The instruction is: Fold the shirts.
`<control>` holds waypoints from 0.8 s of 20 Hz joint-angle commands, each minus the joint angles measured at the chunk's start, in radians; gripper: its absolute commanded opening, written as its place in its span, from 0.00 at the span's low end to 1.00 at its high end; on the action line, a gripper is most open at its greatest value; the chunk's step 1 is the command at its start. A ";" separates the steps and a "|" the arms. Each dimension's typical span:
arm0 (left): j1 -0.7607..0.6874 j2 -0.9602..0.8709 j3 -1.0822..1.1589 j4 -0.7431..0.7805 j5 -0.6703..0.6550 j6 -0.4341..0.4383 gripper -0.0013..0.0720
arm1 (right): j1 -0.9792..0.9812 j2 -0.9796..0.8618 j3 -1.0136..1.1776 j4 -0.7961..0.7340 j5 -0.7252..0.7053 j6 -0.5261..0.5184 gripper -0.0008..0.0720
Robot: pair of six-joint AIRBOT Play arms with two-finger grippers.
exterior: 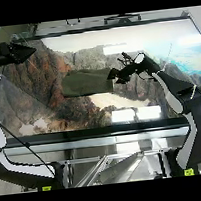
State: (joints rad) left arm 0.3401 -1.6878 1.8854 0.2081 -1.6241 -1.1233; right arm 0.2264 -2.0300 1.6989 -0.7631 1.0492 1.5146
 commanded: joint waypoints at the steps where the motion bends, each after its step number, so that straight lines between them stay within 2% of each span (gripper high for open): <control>1: 0.001 0.000 0.001 0.001 -0.010 0.000 0.04 | 0.034 -0.031 -0.001 0.078 -0.034 -0.053 0.97; 2: 0.001 0.000 0.001 0.001 -0.012 0.000 0.04 | 0.040 -0.031 -0.001 0.101 -0.040 -0.060 0.97; 3: 0.001 0.000 0.001 0.001 -0.013 0.000 0.04 | 0.046 -0.031 -0.001 0.130 -0.045 -0.076 0.87; 4: 0.001 0.000 0.001 0.001 -0.016 0.000 0.04 | 0.050 -0.032 -0.001 0.159 -0.050 -0.092 0.54; 5: 0.001 0.000 0.001 0.001 -0.015 0.000 0.04 | 0.053 -0.032 -0.001 0.184 -0.056 -0.109 0.30; 6: 0.001 0.000 0.001 0.001 -0.016 0.000 0.04 | 0.053 -0.031 0.000 0.209 -0.058 -0.118 0.09; 7: 0.001 0.000 0.001 0.001 -0.019 -0.001 0.04 | 0.053 -0.027 0.004 0.210 -0.055 -0.116 0.03; 9: 0.001 0.000 0.001 0.001 -0.029 -0.007 0.04 | 0.041 0.008 0.005 0.185 -0.054 -0.108 0.03; 11: 0.001 0.000 0.001 0.001 -0.037 -0.008 0.04 | -0.008 0.076 0.004 0.042 -0.039 0.025 0.03; 13: 0.001 0.000 0.001 0.000 -0.052 -0.008 0.04 | -0.103 0.158 0.004 -0.183 0.052 0.200 0.03; 16: -0.006 0.000 0.001 0.001 -0.079 -0.008 0.04 | -0.287 0.297 -0.018 -0.424 0.148 0.329 0.03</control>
State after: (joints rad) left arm 0.3382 -1.6878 1.8858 0.2089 -1.6745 -1.1290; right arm 0.0757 -1.8442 1.6966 -0.9352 1.1114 1.6791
